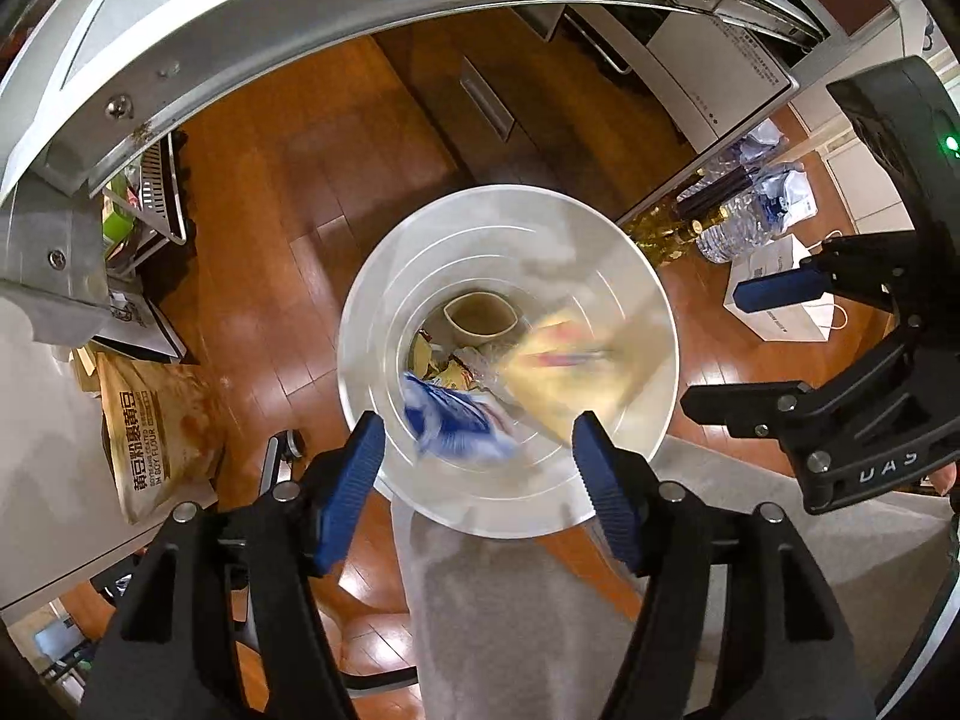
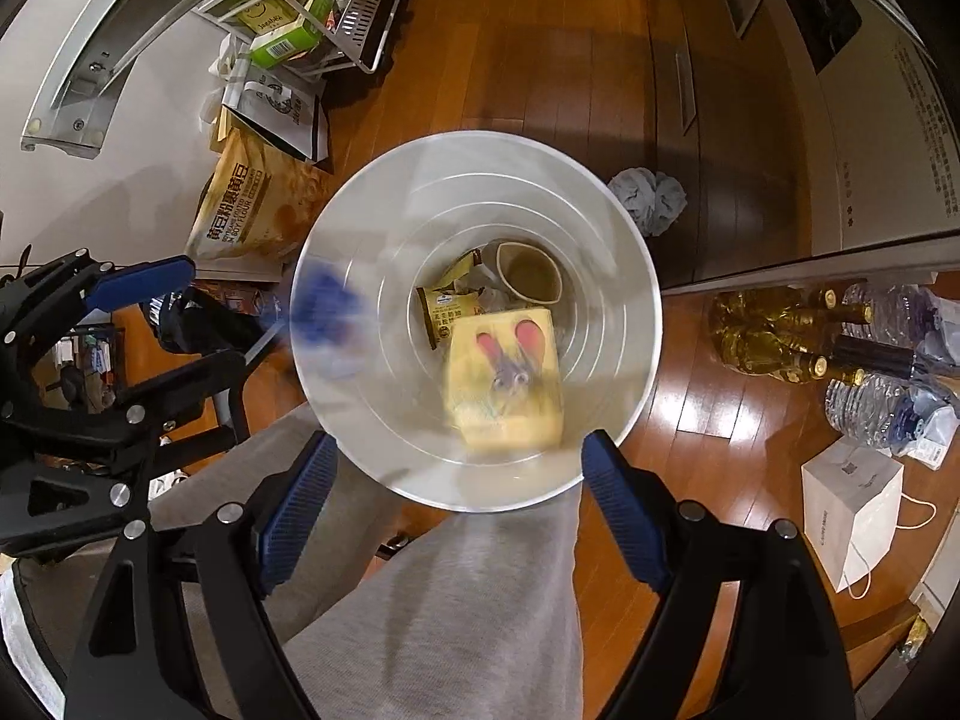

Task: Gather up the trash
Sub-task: 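Open the right tool over the bin while the left tool releases the tissue pack, then move both tools back over the counter toward the remaining items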

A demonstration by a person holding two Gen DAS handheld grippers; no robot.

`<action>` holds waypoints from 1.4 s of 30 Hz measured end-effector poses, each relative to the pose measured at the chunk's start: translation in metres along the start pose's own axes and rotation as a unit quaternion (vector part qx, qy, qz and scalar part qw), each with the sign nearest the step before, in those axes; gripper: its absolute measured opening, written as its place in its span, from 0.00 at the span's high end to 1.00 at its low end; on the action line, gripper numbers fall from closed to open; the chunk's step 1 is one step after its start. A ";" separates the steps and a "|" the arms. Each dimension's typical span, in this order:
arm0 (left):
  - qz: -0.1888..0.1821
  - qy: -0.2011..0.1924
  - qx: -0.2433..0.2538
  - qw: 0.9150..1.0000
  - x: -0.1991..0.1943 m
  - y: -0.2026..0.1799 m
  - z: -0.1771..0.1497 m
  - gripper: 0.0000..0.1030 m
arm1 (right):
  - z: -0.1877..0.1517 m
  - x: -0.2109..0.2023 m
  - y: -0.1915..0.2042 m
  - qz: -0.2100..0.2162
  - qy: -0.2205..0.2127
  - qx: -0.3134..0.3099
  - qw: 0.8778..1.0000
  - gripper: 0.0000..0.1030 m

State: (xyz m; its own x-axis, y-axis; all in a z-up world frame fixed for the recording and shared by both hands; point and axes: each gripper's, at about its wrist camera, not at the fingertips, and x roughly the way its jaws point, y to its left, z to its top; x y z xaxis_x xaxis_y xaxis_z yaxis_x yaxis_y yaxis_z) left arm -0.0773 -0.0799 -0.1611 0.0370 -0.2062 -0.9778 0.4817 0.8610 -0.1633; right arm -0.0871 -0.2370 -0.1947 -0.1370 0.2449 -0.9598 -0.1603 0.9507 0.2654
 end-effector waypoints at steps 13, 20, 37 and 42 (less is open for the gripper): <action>0.008 0.010 -0.010 1.000 0.001 0.003 -0.001 0.10 | -0.004 0.001 0.000 -0.008 0.005 0.008 1.000 0.11; 0.012 -0.003 -0.013 1.000 -0.013 0.001 -0.004 0.10 | -0.008 -0.023 -0.001 -0.013 -0.018 -0.002 1.000 0.09; 0.007 -0.133 -0.050 0.990 -0.108 0.006 0.004 0.10 | -0.022 -0.146 0.032 -0.018 -0.239 -0.101 0.966 0.05; 0.054 -0.216 -0.038 0.974 -0.146 0.012 0.023 0.01 | 0.008 -0.188 0.042 -0.057 -0.281 -0.107 0.952 0.05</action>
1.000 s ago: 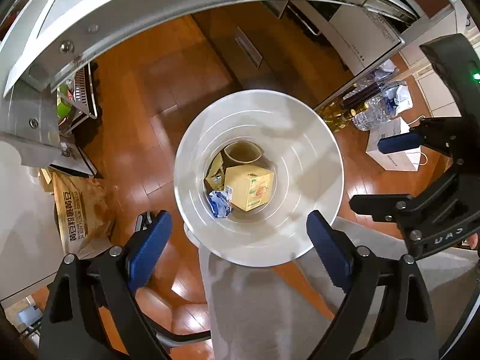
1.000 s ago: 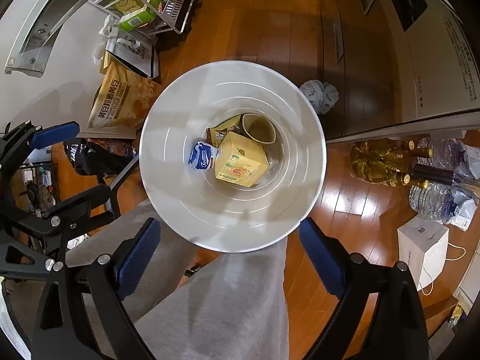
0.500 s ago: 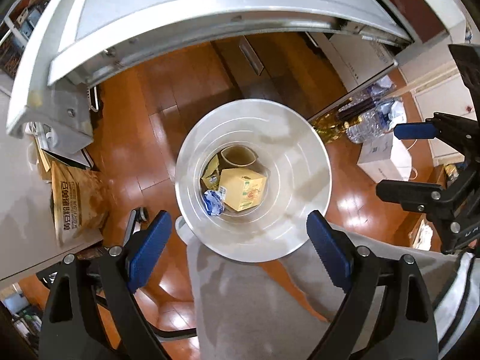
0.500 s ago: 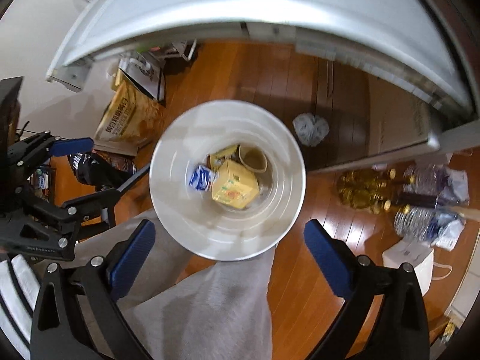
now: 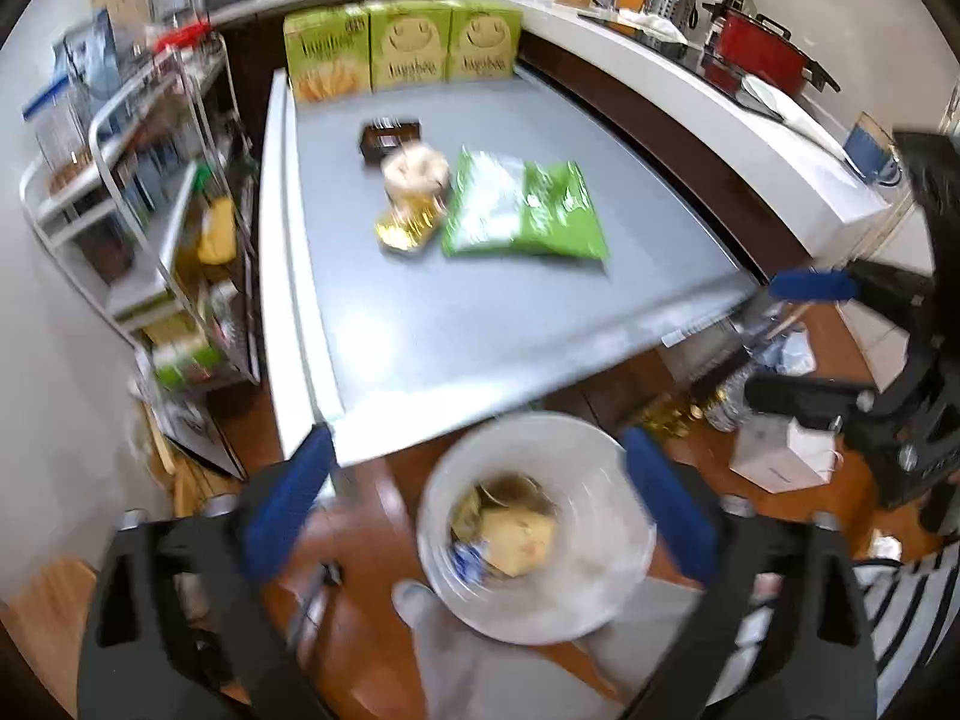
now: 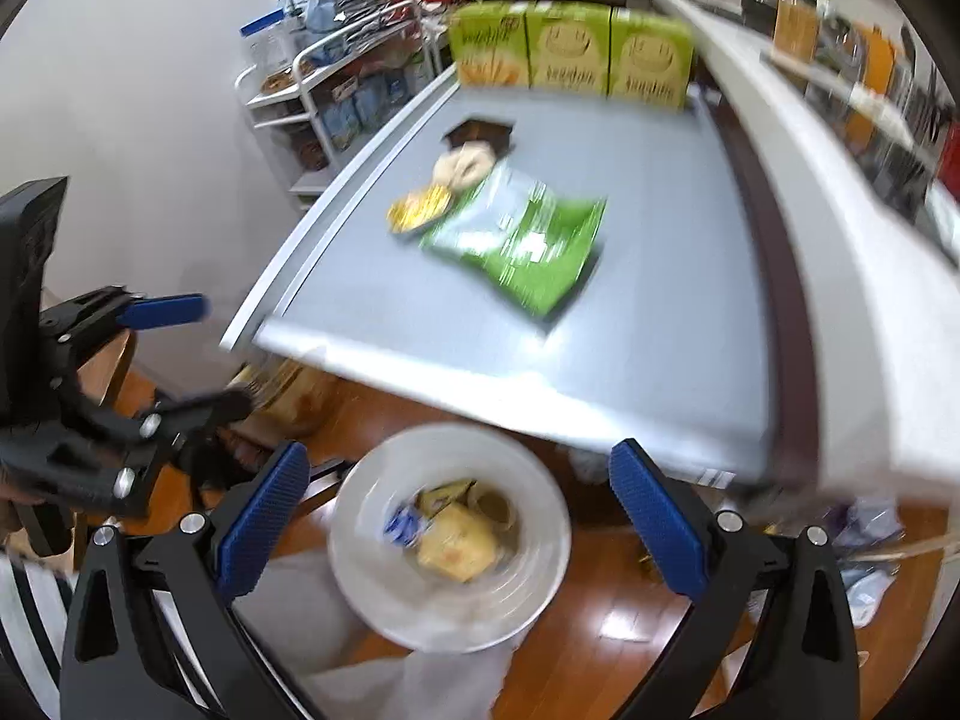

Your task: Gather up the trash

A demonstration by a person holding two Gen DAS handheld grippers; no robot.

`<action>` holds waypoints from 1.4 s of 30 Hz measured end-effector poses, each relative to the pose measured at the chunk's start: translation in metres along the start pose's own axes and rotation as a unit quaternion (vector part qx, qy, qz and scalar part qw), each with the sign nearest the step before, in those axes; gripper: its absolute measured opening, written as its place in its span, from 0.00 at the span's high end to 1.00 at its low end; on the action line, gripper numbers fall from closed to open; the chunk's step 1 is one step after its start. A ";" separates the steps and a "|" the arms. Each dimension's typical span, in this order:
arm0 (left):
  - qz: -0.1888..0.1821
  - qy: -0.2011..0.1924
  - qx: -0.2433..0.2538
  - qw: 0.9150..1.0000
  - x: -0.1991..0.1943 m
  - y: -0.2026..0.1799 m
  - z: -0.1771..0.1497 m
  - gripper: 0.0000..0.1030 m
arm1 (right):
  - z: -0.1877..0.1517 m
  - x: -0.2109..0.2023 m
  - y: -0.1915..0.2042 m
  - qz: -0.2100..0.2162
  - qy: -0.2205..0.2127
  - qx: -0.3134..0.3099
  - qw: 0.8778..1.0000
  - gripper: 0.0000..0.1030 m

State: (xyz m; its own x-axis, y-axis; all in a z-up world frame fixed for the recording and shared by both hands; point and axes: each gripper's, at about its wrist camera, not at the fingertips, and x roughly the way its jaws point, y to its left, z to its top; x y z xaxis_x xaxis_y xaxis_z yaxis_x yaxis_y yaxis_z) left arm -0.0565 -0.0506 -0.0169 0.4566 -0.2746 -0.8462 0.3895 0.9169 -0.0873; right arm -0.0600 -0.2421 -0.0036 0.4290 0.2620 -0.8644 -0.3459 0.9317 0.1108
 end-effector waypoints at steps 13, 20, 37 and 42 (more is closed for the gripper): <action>-0.031 -0.013 -0.167 0.985 0.001 0.068 0.037 0.01 | 0.142 0.067 0.008 -0.075 -0.013 -0.058 0.995 0.05; 0.000 -0.033 -0.142 0.989 -0.003 0.074 0.057 0.01 | 0.237 0.154 0.021 -0.077 0.028 -0.052 0.995 0.05; -0.018 -0.014 -0.145 0.989 0.025 0.092 0.078 0.01 | 0.253 0.222 -0.003 -0.061 0.117 -0.090 0.987 0.58; -0.030 0.000 -0.093 0.995 0.049 0.077 0.104 0.01 | 0.219 0.197 -0.044 -0.044 0.133 -0.034 0.990 0.63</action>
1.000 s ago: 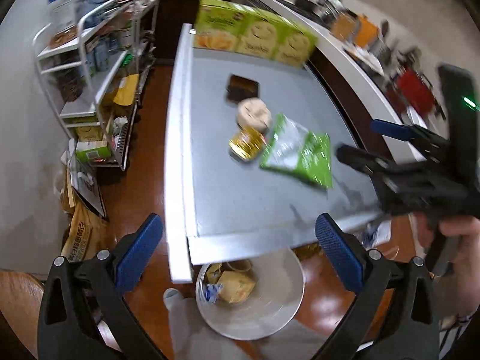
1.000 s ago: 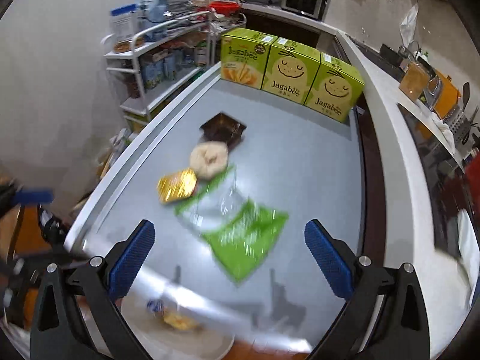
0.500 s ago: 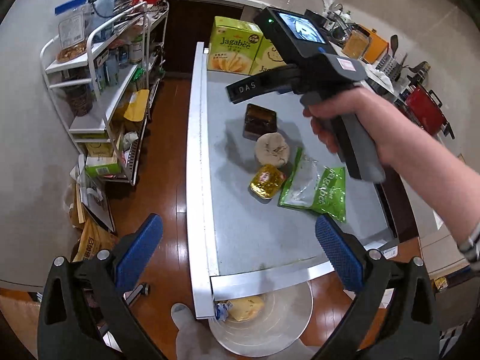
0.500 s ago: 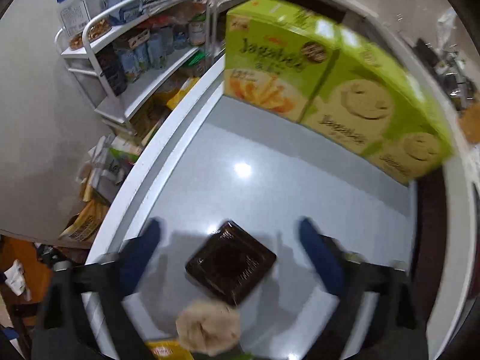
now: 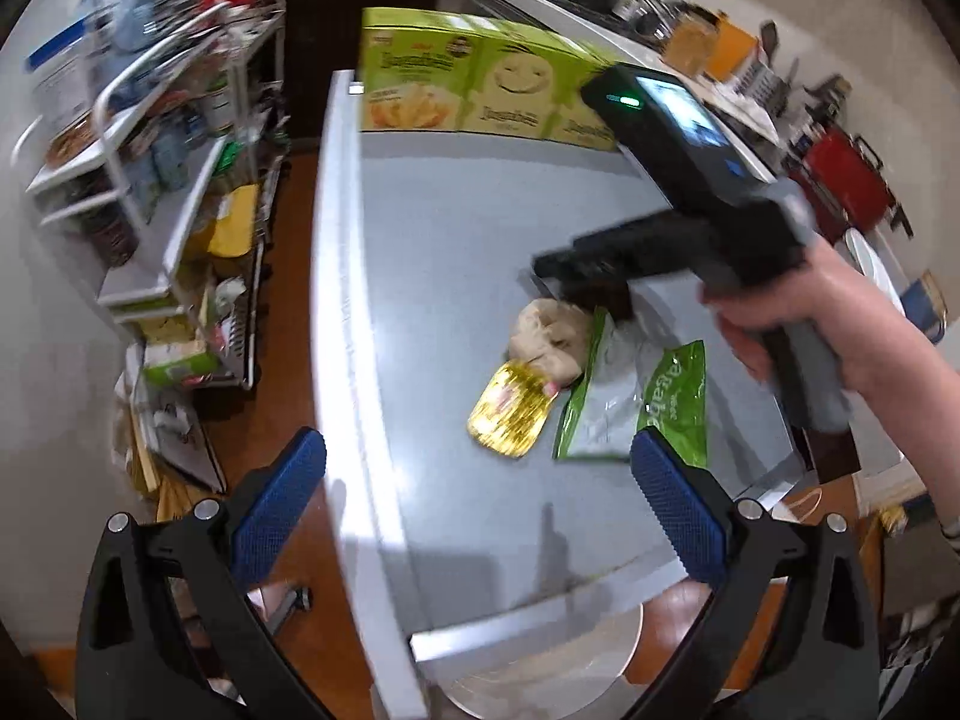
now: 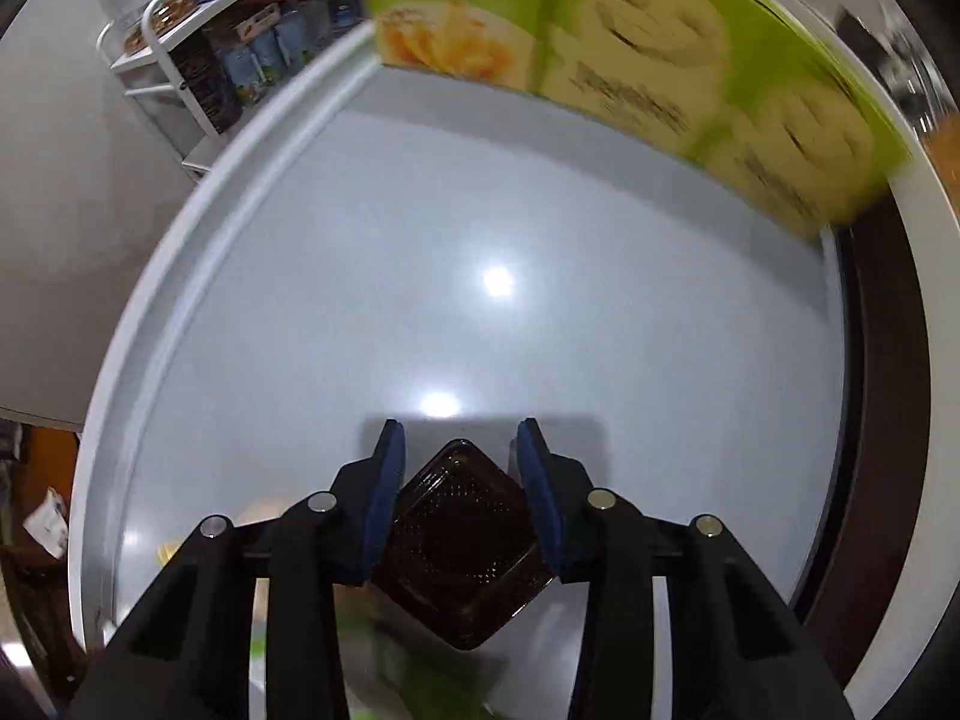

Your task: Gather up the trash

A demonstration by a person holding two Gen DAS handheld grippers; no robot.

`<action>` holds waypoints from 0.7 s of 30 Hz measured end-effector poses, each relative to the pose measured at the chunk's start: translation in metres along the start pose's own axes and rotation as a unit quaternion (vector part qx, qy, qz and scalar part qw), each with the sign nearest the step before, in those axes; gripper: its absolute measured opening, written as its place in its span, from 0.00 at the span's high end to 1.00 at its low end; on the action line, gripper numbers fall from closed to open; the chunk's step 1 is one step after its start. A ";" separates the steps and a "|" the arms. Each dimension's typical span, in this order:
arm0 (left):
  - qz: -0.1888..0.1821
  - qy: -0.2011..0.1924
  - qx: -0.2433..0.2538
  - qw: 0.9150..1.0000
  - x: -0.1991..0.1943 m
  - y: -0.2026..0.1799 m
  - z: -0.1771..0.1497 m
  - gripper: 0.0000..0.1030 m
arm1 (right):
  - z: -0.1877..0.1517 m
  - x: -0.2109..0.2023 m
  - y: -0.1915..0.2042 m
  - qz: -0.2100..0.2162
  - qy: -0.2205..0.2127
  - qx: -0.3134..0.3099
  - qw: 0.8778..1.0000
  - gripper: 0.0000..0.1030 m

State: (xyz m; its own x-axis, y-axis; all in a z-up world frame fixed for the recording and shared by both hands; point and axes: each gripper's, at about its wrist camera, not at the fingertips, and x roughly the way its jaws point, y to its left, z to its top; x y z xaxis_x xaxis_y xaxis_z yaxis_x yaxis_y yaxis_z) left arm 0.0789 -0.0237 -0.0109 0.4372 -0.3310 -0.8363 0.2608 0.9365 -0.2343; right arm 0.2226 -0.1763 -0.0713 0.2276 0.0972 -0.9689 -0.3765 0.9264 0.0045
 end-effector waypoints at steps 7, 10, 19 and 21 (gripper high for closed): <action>-0.001 0.043 0.057 0.997 0.041 -0.023 0.008 0.01 | -0.059 -0.018 -0.019 0.035 0.010 0.047 0.998 0.63; 0.001 0.052 0.068 0.996 0.045 -0.024 0.006 0.01 | -0.078 -0.040 -0.027 0.018 -0.016 0.063 0.998 0.50; 0.012 0.042 0.049 0.998 0.035 0.003 0.010 0.01 | -0.132 -0.084 0.042 -0.001 -0.073 -0.126 0.989 0.16; 0.014 0.037 0.034 0.999 0.031 0.009 0.009 0.01 | -0.133 -0.073 0.065 -0.021 -0.065 -0.169 0.983 0.16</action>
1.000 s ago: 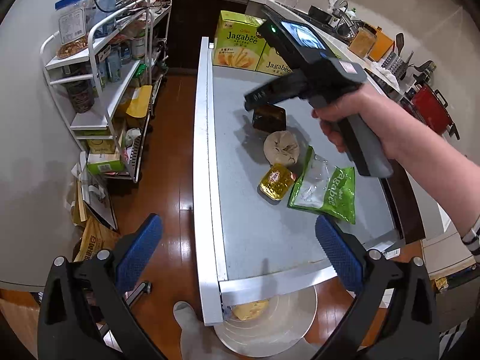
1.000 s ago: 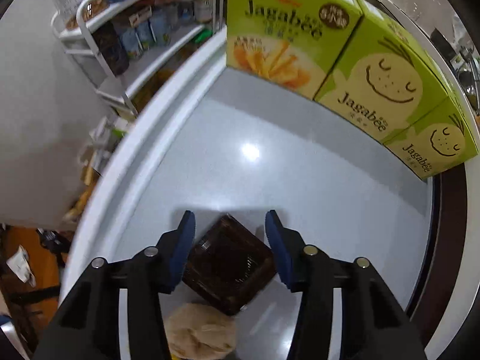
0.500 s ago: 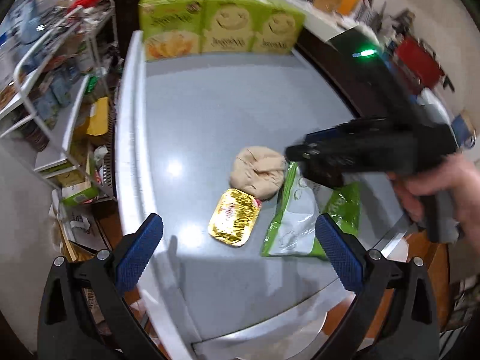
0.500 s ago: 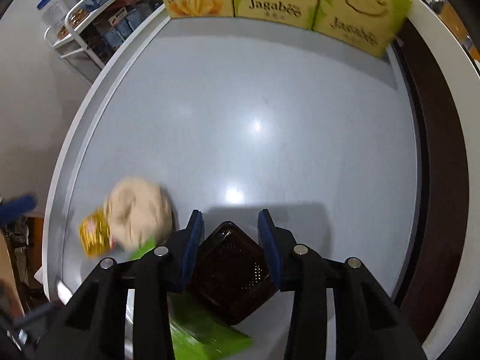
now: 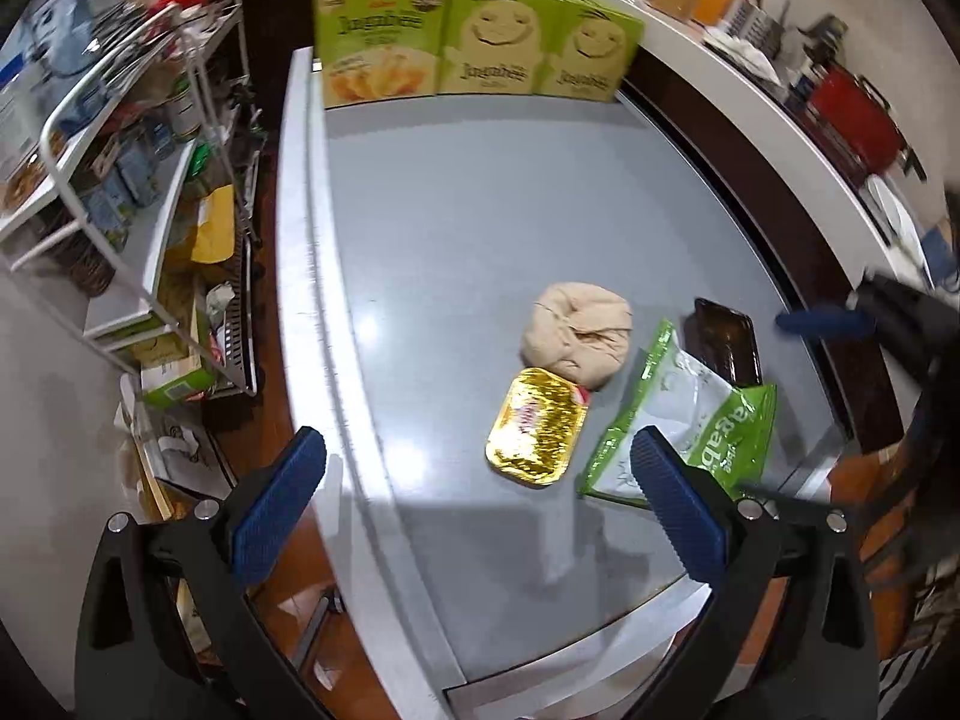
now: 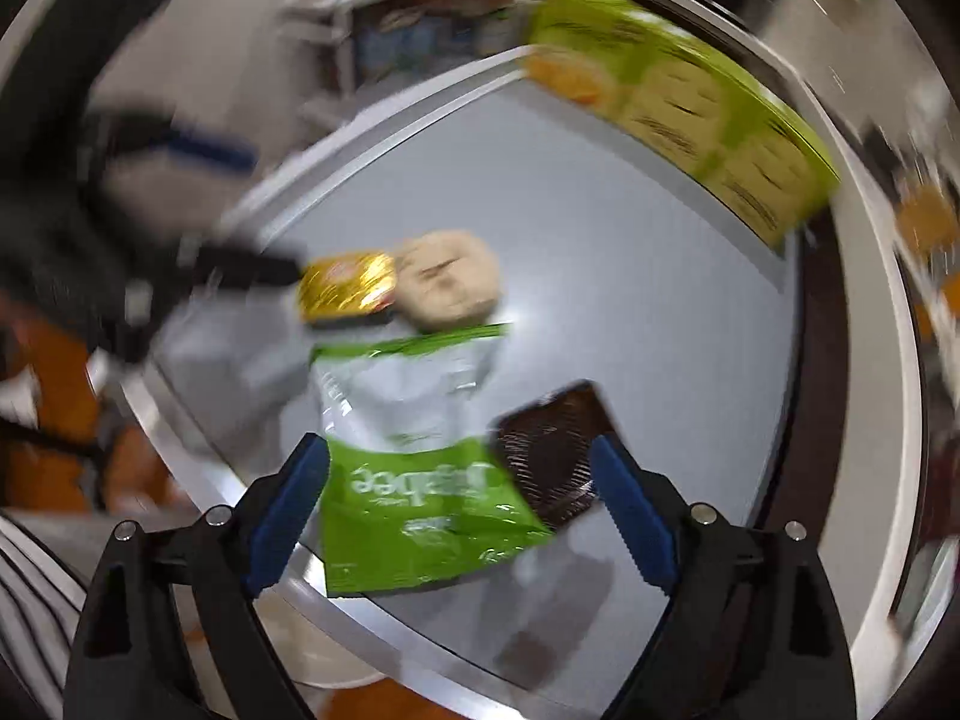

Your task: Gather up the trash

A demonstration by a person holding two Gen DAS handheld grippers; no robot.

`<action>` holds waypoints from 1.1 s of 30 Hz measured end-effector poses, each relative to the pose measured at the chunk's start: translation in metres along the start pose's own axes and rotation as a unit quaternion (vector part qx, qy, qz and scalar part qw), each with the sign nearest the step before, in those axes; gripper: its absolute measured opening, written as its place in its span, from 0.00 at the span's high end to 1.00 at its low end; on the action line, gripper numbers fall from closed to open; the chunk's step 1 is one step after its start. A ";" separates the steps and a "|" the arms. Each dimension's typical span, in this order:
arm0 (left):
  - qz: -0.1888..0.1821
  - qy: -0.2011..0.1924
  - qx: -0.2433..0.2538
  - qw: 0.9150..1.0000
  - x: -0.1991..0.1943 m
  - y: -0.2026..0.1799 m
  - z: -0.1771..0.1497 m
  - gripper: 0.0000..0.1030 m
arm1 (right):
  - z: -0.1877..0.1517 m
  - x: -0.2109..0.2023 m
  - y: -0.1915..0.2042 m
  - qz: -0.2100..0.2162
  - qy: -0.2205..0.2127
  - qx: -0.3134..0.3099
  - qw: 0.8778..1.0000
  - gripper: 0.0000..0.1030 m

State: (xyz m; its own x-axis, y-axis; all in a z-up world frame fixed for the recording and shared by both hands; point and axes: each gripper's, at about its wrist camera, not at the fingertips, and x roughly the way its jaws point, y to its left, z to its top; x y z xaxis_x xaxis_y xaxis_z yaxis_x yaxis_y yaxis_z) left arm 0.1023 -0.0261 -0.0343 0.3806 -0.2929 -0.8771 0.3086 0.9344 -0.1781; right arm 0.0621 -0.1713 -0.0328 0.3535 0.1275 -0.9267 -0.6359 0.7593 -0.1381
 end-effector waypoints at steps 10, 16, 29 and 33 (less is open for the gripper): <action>-0.008 0.003 -0.050 0.999 -0.003 0.019 -0.014 0.01 | 0.024 0.042 0.036 -0.006 0.028 -0.078 0.997 0.30; -0.022 0.011 -0.032 0.999 0.004 0.013 -0.010 0.01 | 0.014 0.044 -0.006 0.020 0.039 0.023 0.999 0.30; 0.005 0.030 0.092 0.995 0.038 -0.028 0.002 0.09 | -0.016 0.033 -0.029 0.044 0.023 0.125 0.991 0.15; 0.006 0.033 0.082 0.996 0.037 -0.026 0.002 0.34 | -0.018 0.032 -0.031 0.045 0.024 0.134 0.990 0.15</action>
State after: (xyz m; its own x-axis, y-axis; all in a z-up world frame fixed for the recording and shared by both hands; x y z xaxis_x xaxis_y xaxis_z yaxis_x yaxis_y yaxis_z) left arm 0.1098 -0.0614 -0.0611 0.3282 -0.2619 -0.9076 0.4438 0.8909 -0.0966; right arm 0.0809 -0.2016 -0.0645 0.2656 0.1767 -0.9478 -0.4560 0.8892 0.0380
